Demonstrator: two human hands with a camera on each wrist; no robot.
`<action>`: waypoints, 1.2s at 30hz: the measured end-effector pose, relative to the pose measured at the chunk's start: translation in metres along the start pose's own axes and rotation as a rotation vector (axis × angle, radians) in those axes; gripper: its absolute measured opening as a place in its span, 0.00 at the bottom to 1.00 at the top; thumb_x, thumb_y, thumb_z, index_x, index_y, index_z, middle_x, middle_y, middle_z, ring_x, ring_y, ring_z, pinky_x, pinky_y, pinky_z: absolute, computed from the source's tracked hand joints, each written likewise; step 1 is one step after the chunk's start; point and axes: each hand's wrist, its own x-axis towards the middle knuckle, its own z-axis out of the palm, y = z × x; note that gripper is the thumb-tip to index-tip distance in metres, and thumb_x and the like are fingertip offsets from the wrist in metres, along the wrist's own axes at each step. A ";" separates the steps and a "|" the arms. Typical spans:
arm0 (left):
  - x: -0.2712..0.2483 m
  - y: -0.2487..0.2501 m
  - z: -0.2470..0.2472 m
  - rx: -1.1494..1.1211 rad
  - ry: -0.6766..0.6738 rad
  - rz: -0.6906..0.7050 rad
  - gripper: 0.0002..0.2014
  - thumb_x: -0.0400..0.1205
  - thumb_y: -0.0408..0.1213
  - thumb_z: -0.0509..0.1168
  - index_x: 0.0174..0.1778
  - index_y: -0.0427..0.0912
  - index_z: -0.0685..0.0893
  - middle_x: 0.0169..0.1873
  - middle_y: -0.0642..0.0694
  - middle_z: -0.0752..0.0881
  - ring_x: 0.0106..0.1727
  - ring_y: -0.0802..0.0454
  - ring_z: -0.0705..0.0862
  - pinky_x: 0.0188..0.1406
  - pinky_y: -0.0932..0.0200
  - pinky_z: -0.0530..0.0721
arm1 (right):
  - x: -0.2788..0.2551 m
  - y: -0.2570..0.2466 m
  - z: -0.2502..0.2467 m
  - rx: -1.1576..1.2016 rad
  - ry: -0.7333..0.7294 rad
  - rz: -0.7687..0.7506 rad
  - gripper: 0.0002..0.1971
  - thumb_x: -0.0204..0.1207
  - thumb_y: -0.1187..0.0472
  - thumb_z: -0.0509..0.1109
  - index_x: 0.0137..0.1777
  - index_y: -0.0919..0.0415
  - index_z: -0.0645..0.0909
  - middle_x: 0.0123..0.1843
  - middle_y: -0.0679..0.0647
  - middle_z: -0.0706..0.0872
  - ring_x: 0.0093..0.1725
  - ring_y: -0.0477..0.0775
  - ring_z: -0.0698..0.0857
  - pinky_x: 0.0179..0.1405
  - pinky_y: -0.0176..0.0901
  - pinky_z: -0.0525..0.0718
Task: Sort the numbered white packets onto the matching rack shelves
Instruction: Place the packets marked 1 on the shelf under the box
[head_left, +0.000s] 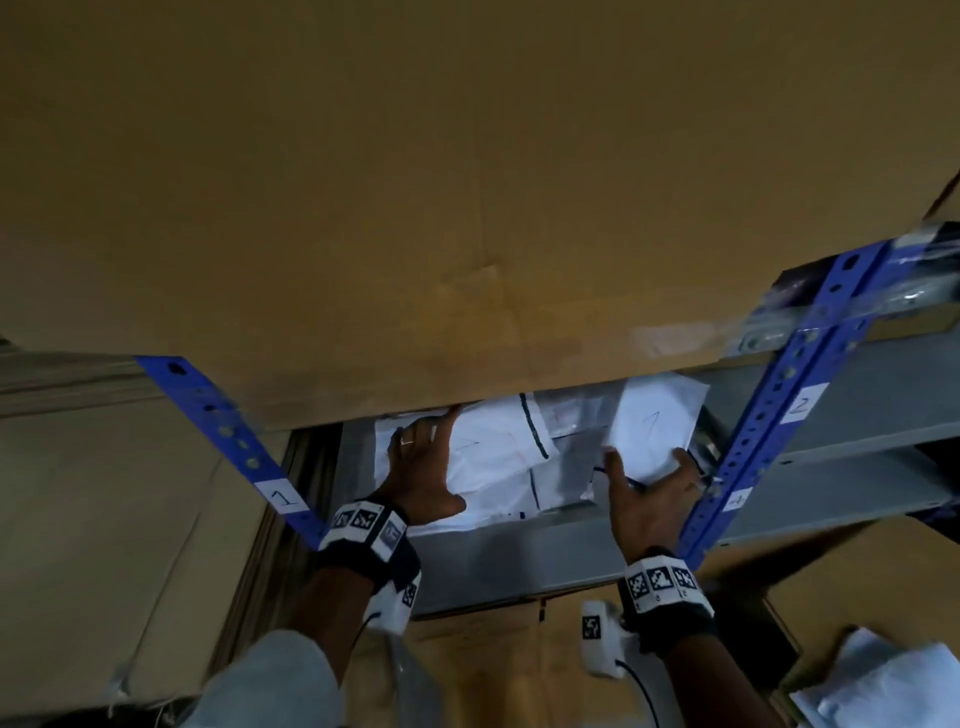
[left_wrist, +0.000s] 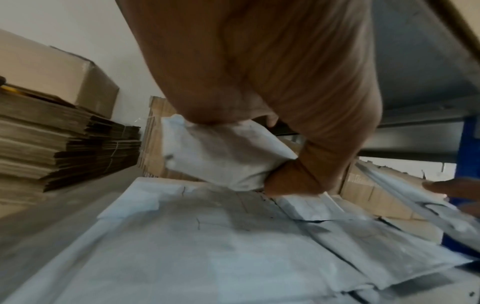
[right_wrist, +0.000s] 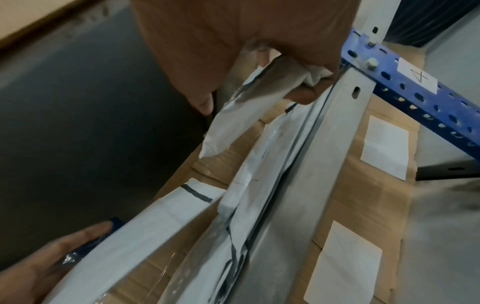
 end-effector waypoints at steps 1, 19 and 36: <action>0.007 -0.003 0.000 0.045 -0.044 -0.007 0.64 0.63 0.46 0.76 0.86 0.60 0.37 0.75 0.44 0.62 0.81 0.40 0.56 0.83 0.33 0.48 | 0.005 0.003 0.004 0.030 0.005 -0.003 0.39 0.79 0.48 0.77 0.82 0.66 0.64 0.77 0.71 0.72 0.74 0.71 0.74 0.71 0.60 0.73; 0.031 -0.051 0.030 0.241 -0.316 -0.092 0.47 0.77 0.28 0.62 0.86 0.70 0.50 0.87 0.51 0.35 0.86 0.44 0.29 0.81 0.26 0.38 | 0.028 0.005 0.080 0.382 -0.039 0.460 0.18 0.79 0.64 0.68 0.66 0.67 0.69 0.55 0.63 0.78 0.51 0.63 0.79 0.56 0.61 0.80; 0.026 -0.064 0.043 0.160 -0.251 -0.087 0.28 0.90 0.51 0.45 0.88 0.64 0.47 0.88 0.54 0.37 0.88 0.48 0.34 0.81 0.26 0.39 | 0.025 -0.008 0.115 0.080 -0.156 0.369 0.31 0.76 0.52 0.80 0.65 0.73 0.71 0.58 0.72 0.86 0.60 0.72 0.85 0.59 0.57 0.81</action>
